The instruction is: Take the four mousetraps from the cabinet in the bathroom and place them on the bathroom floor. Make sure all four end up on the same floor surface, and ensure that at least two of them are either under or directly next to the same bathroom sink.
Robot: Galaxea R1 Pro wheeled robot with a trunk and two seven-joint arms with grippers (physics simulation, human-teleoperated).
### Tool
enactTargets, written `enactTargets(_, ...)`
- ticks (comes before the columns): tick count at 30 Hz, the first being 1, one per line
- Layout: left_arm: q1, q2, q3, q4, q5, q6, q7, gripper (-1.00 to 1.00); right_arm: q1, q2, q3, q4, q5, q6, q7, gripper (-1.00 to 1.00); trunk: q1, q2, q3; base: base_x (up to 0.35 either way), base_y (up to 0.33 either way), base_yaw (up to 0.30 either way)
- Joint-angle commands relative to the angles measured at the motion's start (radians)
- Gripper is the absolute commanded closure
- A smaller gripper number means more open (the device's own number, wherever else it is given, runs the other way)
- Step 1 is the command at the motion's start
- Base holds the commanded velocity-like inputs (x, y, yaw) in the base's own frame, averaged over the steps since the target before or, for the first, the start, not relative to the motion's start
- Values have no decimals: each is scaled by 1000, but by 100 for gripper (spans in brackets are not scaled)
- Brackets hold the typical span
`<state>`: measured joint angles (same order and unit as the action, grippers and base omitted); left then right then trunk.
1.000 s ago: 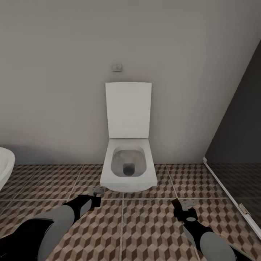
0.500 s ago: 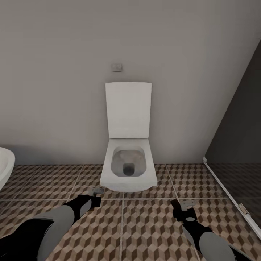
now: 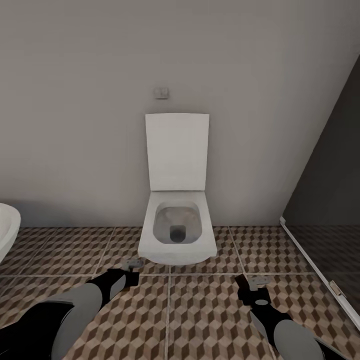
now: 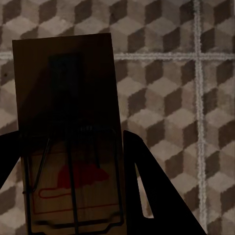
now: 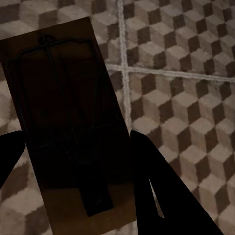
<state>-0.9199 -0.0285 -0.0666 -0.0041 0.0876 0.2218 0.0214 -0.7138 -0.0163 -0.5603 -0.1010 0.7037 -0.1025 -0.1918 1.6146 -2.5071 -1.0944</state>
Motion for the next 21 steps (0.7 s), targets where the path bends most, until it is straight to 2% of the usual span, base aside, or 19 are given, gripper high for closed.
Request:
enactTargets(1, 0, 0, -7, -1, 6, 7, 1, 100, -1, 0, -8, 2, 9, -4, -9, 100, 0, 0, -1, 0, 0, 0)
enactTargets(4, 0, 3, -7, -1, 7, 35, 0, 100, -1, 1, -9, 3, 8, -3, -10, 100, 0, 0, -1, 0, 0, 0)
enactTargets(7, 0, 5, -7, -5, 7, 102, 0, 100, -1, 1, -11, 3, 7, 12, -10, 100, 0, 0, -1, 0, 0, 0)
enactTargets(10, 0, 8, -5, -9, 8, 137, -1, 100, -1, 1, -11, 3, 8, 38, -11, 100, 0, 0, -1, 0, 0, 0)
enactTargets(21, 0, 15, -4, -13, 8, 162, -1, 100, -1, 1, -15, 3, 9, 113, -4, 100, 0, 0, -1, 0, 0, 0)
